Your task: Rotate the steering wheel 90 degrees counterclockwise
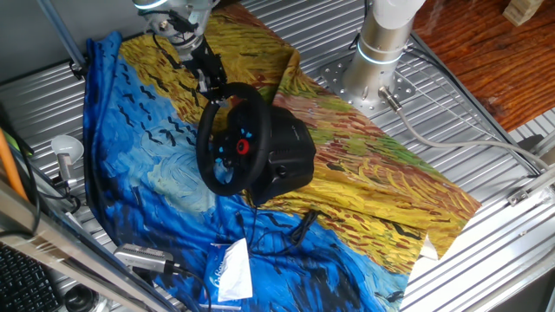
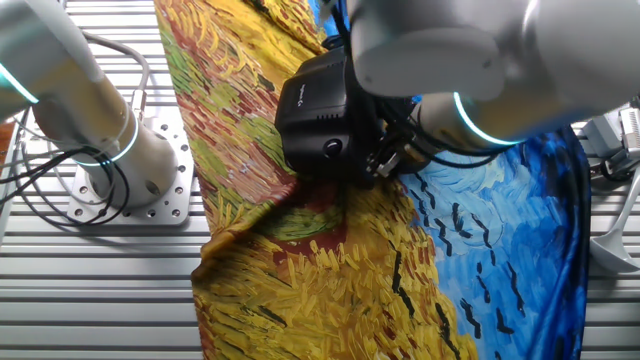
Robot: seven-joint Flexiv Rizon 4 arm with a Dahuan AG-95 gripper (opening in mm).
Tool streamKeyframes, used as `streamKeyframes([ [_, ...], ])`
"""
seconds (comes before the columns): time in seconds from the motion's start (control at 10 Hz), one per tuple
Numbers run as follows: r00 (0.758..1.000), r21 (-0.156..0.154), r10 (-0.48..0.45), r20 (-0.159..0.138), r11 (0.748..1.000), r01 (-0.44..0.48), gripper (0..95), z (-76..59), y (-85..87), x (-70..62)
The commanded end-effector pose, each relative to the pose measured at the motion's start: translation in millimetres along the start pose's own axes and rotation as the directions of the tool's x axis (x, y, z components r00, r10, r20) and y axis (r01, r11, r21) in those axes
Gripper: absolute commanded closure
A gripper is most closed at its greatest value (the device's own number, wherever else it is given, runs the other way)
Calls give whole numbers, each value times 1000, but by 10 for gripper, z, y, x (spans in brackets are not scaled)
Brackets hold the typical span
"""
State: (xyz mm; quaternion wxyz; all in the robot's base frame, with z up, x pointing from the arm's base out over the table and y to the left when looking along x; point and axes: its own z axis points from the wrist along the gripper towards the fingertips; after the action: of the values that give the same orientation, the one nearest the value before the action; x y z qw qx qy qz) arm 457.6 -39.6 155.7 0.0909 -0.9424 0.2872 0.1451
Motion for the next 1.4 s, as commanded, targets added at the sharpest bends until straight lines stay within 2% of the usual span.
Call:
streamKeyframes([
  [0.1,1000,15,-8,-13,1000,8,950,29,5,0],
  [0.5,1000,27,-12,-10,1000,12,950,51,-3,16],
  [0.8,1000,7,3,-23,1000,-2,950,48,-5,17],
  [0.9,999,-19,4,-41,1000,-5,760,45,-8,15],
  [1.0,999,-17,4,-40,1000,-5,570,43,-10,15],
  [1.4,999,-20,6,-39,1000,-7,570,60,-23,18],
])
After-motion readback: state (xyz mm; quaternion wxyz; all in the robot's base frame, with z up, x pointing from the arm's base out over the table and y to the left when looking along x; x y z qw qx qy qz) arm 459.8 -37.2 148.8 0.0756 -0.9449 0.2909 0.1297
